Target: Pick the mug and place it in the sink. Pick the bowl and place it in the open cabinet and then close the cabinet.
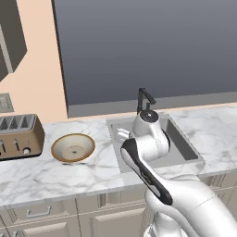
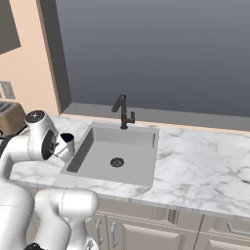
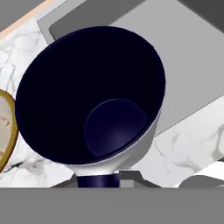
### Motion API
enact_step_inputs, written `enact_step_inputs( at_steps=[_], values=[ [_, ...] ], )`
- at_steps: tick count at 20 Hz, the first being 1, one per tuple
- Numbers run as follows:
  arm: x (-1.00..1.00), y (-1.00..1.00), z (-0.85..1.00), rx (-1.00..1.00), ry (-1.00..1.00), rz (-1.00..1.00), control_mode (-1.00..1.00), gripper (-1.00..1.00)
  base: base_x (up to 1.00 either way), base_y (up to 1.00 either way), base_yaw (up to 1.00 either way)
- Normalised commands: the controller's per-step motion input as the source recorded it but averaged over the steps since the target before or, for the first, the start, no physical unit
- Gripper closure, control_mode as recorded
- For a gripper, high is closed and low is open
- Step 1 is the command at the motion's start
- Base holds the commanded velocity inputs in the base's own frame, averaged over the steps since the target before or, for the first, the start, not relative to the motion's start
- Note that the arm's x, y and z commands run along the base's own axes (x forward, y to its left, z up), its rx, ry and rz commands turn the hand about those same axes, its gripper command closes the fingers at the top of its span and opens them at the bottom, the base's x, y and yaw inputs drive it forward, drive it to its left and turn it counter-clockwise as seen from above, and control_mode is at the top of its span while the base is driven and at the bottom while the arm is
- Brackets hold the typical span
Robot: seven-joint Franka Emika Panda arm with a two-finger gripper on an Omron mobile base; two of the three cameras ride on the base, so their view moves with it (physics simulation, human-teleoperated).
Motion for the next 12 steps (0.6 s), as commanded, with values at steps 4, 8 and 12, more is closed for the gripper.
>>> enact_step_inputs(
  at_steps=[4, 8, 12],
  values=[
    [0.12, -0.71, 0.0, 0.1, 0.0, 0.0, -1.0, 1.0, 0.0, 0.0, 0.0],
    [0.2, -0.56, -0.01, 0.07, 0.01, -0.01, -1.0, 1.0, 0.0, 0.0, 0.0],
    [0.25, -0.34, -0.26, 0.0, -0.01, 0.0, -1.0, 1.0, 0.0, 0.0, 0.0]
  ],
)
